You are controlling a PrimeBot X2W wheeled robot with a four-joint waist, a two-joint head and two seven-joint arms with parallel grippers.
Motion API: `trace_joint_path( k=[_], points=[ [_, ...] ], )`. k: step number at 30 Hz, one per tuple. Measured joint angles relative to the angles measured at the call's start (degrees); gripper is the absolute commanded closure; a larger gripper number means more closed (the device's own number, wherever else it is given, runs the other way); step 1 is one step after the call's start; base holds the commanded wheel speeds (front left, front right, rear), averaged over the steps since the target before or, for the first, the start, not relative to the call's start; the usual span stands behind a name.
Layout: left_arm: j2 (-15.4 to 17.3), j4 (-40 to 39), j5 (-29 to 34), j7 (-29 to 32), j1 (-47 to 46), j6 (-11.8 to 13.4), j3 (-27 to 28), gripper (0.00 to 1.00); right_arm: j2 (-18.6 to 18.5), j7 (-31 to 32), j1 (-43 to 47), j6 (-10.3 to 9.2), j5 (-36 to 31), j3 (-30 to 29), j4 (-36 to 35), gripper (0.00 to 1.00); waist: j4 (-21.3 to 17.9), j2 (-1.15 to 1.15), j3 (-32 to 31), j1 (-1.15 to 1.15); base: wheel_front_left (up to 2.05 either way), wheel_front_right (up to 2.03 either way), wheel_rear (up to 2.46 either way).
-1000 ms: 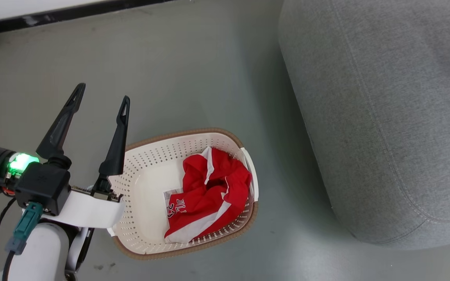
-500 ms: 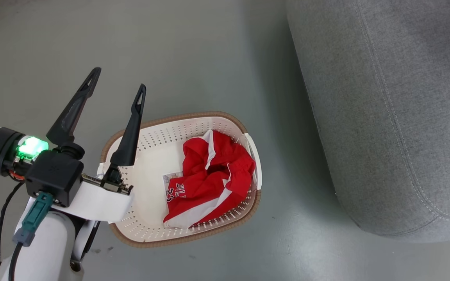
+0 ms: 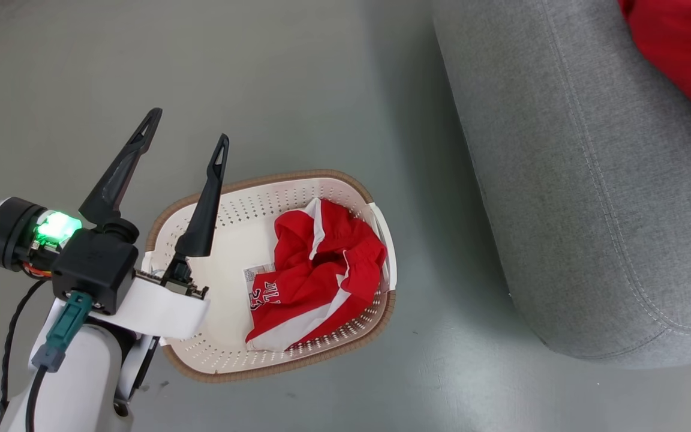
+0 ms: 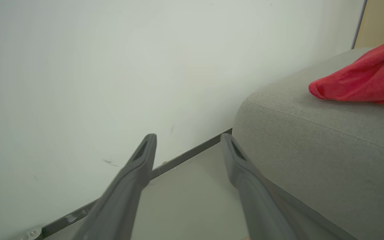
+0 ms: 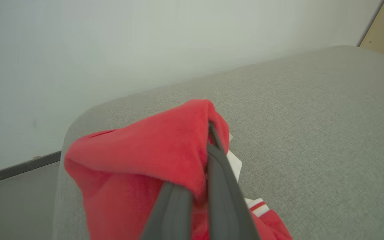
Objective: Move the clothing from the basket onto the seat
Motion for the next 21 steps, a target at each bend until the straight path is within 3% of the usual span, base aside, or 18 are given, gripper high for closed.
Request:
trace_joint_path(
  k=[7,10,12,15,16,17,21],
  points=[
    [-0.6,1.6,0.0,-0.6,0.0,0.0,-0.4,0.0,0.2,-1.0,2.3,0.0,0.1,0.7,2.7,1.0,-0.5,0.0,-1.0,0.0,0.0,0.0,0.0],
    [-1.3,2.0,0.0,-0.7,0.0,0.0,-0.7,0.0,0.5,-1.7,2.3,0.0,0.2,1.3,3.1,0.87,-0.7,0.0,-1.4,0.0,0.0,0.0,0.0],
    [-1.5,2.3,-0.1,-1.1,0.0,0.0,-0.9,0.0,0.7,-1.8,2.3,0.0,0.6,1.7,3.5,0.67,-0.7,0.0,-1.7,0.0,0.0,0.0,0.0],
    [-1.6,2.8,-0.1,-1.3,0.0,0.0,-1.0,0.0,0.6,-2.3,2.4,0.0,1.0,1.8,4.6,0.5,-0.8,0.0,-2.1,0.0,0.0,0.0,0.0],
    [-1.6,2.9,-0.1,-1.3,0.0,0.0,-1.0,0.0,0.6,-2.4,2.4,0.0,1.2,2.0,4.8,0.2,-0.8,0.0,-2.2,0.0,0.0,0.0,0.0],
    [-1.6,3.0,-0.2,-1.3,0.0,0.0,-0.9,0.0,0.6,-2.5,2.4,0.0,1.4,2.1,5.0,0.0,-0.8,0.0,-2.3,0.0,0.0,0.0,0.0],
    [-1.5,3.5,-0.2,-1.5,0.0,0.0,-0.9,0.0,0.9,-3.1,2.4,0.0,1.4,3.2,5.0,0.0,-0.9,0.0,-2.7,0.0,0.0,0.0,0.0]
  ],
)
